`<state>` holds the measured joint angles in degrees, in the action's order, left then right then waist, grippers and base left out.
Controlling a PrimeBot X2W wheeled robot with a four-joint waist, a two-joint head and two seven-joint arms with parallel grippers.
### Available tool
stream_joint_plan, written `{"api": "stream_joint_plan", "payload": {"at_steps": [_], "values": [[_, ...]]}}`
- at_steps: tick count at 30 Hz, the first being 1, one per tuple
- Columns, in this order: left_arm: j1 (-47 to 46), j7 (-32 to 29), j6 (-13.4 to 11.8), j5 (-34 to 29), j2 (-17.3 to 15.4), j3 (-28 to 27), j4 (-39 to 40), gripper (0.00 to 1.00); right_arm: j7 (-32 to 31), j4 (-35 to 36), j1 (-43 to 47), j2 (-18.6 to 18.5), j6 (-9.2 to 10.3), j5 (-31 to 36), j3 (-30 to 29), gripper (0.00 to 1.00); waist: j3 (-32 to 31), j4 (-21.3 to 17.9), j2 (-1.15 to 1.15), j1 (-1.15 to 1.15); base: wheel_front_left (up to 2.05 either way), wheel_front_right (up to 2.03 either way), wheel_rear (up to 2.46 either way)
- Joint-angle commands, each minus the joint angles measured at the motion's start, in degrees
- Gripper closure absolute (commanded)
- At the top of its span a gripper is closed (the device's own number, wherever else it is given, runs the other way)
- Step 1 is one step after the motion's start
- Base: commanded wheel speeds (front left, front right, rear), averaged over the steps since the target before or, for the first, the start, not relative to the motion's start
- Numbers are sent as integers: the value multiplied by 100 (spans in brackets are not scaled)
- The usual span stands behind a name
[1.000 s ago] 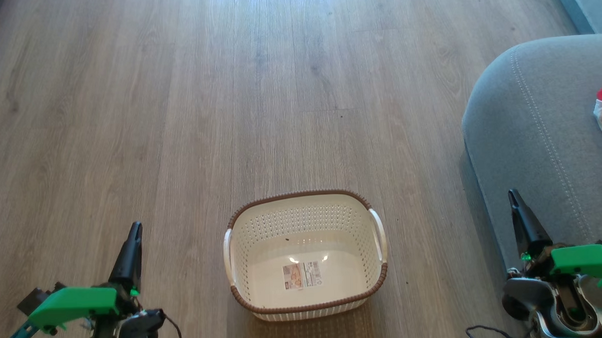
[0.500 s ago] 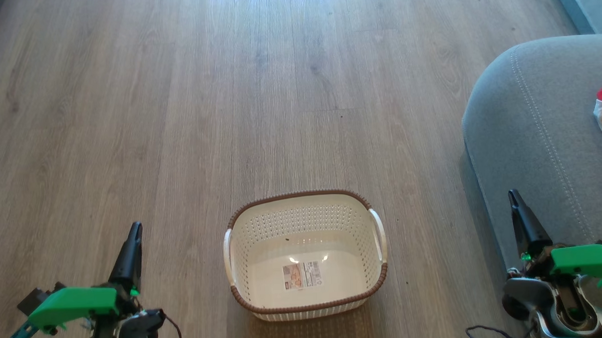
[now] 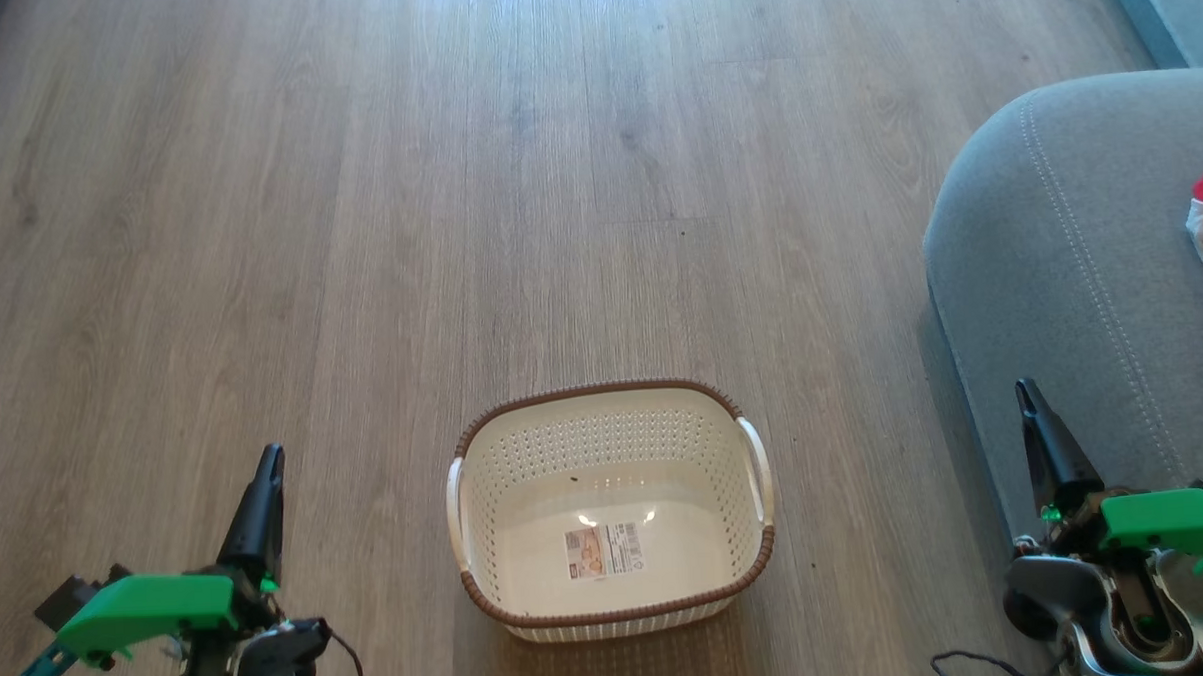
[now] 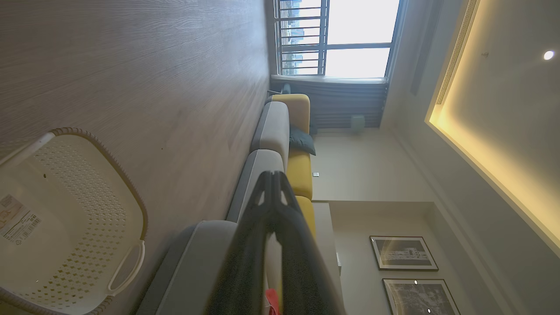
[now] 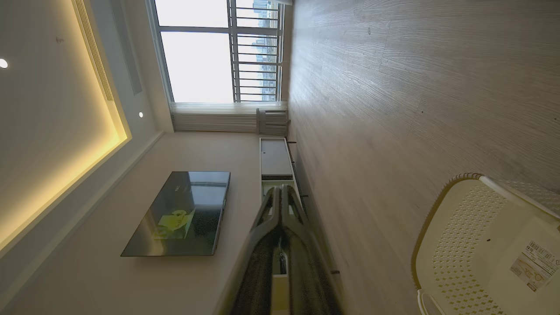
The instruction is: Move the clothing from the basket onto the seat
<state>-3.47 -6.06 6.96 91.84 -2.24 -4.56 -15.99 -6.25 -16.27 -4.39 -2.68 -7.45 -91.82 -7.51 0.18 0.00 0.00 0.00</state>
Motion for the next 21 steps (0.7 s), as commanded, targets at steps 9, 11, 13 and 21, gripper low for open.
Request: {"api": "stream_joint_plan", "payload": {"at_steps": [9, 11, 13, 21], "values": [[-271, -42, 53, 34, -64, -194, 195, 100, -23, 224, -180, -20, -3, -36, 100, 100, 0, 0, 0, 0, 0, 0, 0], [-271, -42, 53, 34, -64, -194, 195, 100, -23, 224, -180, -20, -3, -36, 100, 100, 0, 0, 0, 0, 0, 0, 0], [-271, -42, 53, 34, -64, -194, 195, 100, -23, 224, -180, -20, -3, -36, 100, 100, 0, 0, 0, 0, 0, 0, 0], [-271, -42, 53, 34, -64, -194, 195, 100, -23, 224, -180, -20, -3, -36, 100, 100, 0, 0, 0, 0, 0, 0, 0]]}}
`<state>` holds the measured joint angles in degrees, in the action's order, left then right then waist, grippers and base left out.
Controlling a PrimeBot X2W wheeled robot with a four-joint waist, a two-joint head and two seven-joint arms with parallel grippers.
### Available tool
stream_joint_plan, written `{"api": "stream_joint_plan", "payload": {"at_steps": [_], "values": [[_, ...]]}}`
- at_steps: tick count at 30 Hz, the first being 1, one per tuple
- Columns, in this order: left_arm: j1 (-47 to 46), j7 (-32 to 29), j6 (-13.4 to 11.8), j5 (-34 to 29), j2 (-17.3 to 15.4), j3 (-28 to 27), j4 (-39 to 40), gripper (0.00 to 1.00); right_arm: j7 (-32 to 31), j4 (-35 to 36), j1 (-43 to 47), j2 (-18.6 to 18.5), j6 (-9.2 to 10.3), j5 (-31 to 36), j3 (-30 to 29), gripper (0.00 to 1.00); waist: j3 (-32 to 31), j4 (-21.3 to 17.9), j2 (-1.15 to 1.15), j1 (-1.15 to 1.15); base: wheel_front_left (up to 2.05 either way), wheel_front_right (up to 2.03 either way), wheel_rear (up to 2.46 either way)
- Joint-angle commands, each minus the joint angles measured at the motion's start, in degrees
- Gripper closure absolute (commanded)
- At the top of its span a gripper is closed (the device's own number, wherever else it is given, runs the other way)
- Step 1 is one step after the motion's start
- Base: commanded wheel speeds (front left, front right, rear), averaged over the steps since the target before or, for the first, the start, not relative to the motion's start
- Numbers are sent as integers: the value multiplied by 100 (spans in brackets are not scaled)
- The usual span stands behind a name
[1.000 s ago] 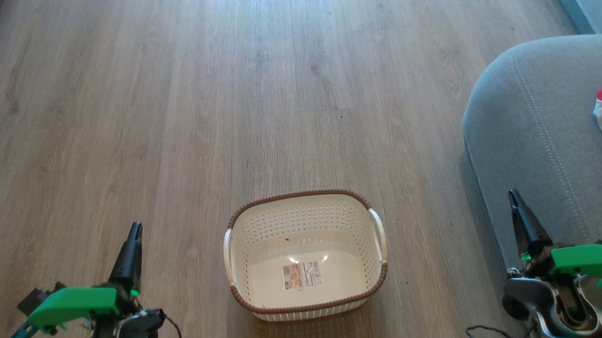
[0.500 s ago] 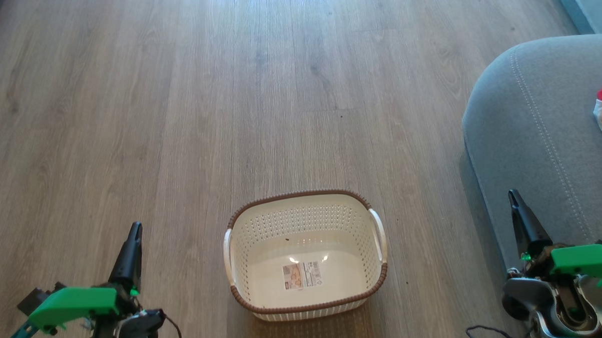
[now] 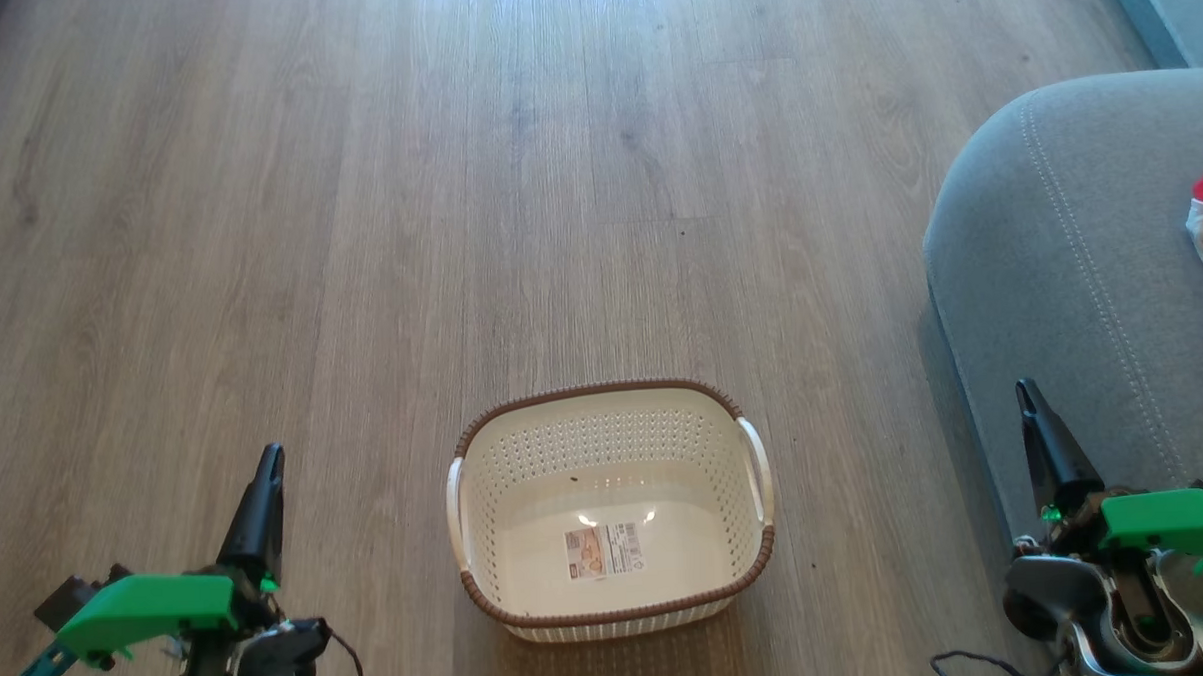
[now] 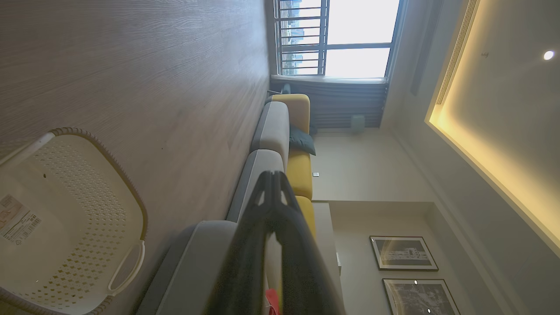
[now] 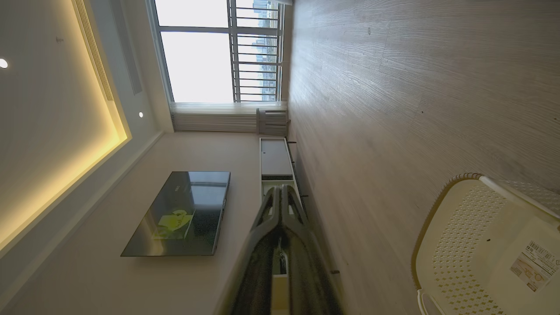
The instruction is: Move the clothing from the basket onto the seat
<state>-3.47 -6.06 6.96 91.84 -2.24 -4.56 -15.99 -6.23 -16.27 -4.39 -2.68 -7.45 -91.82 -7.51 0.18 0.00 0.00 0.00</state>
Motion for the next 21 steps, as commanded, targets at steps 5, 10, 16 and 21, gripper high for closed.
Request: {"api": "stream_joint_plan", "payload": {"at_steps": [5, 10, 16, 21], "values": [[-271, -42, 53, 34, -64, -194, 195, 100, -24, 224, -180, -20, -3, -36, 100, 100, 0, 0, 0, 0, 0, 0, 0], [-271, -42, 53, 34, -64, -194, 195, 100, -24, 224, -180, -20, -3, -36, 100, 100, 0, 0, 0, 0, 0, 0, 0], [-271, -42, 53, 34, -64, -194, 195, 100, -24, 224, -180, -20, -3, -36, 100, 100, 0, 0, 0, 0, 0, 0, 0], [-271, -42, 53, 34, -64, -194, 195, 100, -24, 224, -180, -20, -3, -36, 100, 100, 0, 0, 0, 0, 0, 0, 0]]}}
